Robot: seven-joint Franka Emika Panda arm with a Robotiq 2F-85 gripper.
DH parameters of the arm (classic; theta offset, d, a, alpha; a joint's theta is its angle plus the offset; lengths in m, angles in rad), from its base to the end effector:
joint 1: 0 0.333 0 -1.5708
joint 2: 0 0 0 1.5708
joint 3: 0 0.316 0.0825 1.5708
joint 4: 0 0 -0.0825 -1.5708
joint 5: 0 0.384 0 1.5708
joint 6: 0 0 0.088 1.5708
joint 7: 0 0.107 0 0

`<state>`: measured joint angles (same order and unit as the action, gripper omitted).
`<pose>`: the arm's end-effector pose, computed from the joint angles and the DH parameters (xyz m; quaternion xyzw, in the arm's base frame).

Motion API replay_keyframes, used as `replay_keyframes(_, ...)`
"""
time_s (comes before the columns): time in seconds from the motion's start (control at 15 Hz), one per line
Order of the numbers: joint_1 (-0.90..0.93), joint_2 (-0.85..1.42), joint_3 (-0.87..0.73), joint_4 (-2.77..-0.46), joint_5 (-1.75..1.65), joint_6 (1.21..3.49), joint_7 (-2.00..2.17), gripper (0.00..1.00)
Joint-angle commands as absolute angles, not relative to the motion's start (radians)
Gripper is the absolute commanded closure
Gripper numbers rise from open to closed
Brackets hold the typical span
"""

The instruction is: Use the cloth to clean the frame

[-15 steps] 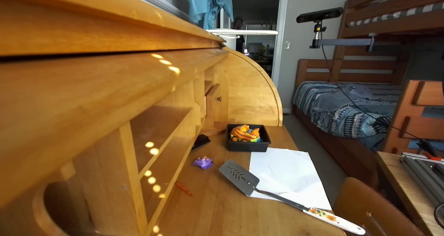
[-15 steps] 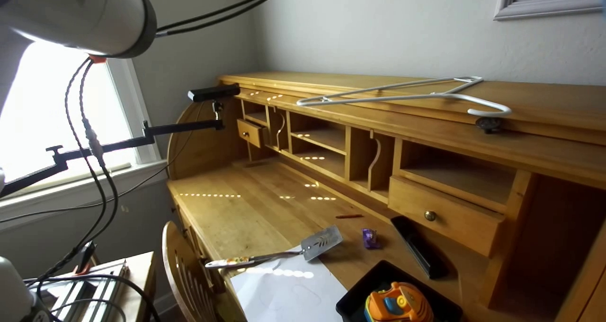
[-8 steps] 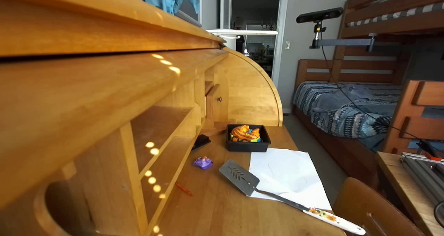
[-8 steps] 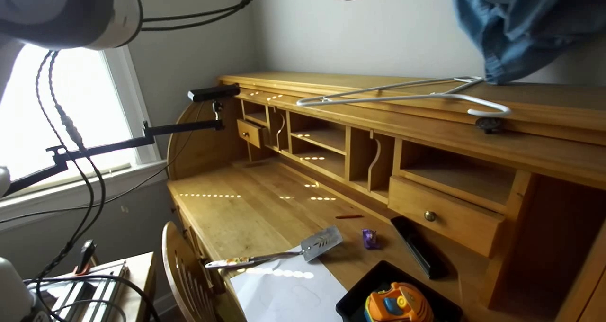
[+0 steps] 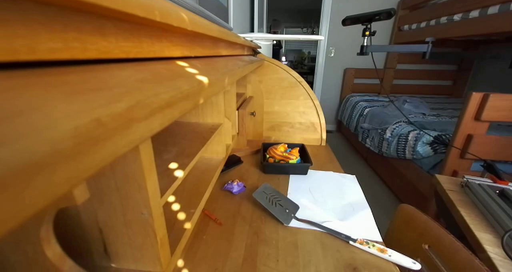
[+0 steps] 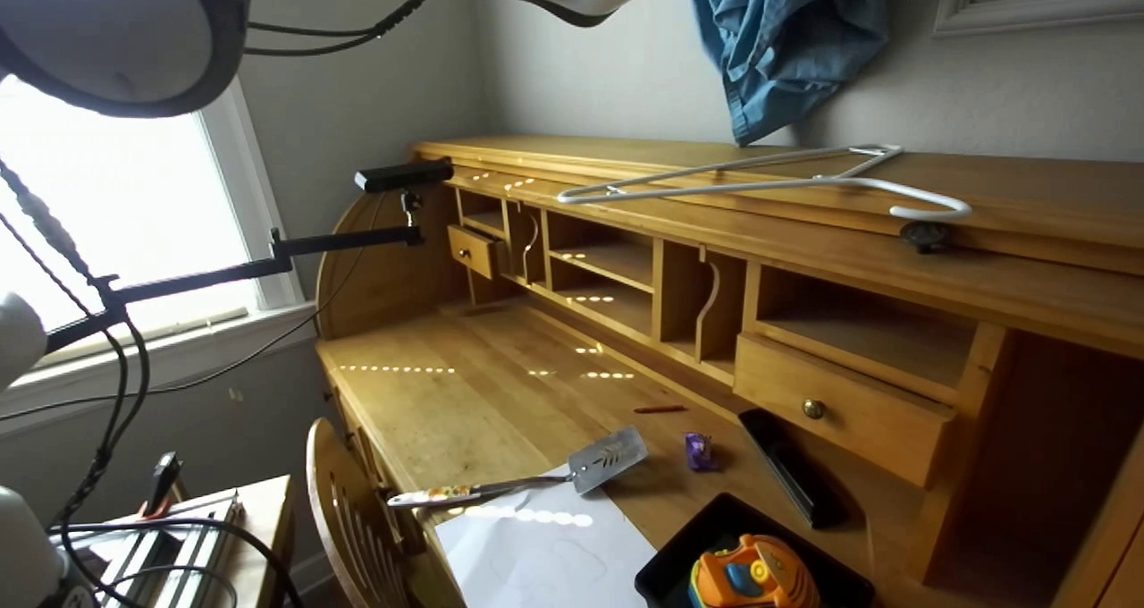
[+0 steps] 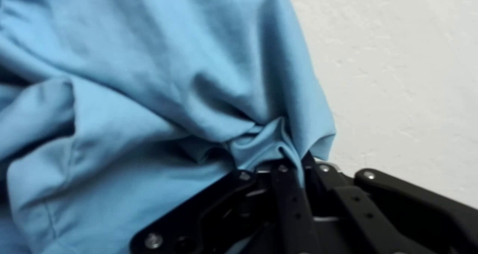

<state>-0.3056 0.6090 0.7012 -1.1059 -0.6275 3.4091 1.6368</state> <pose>0.6844 0.1209 0.7318 -0.5426 0.2977 -0.5015 0.6045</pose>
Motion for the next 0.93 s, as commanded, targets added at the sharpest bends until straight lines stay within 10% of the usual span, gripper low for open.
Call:
replay_keyframes(0.0, -0.445, 0.65, 0.8, -1.075, -0.693, 3.433, 1.62, 0.98)
replay_keyframes(0.87, -0.241, 0.669, 0.205, -0.819, -0.254, 3.357, 1.455, 0.98)
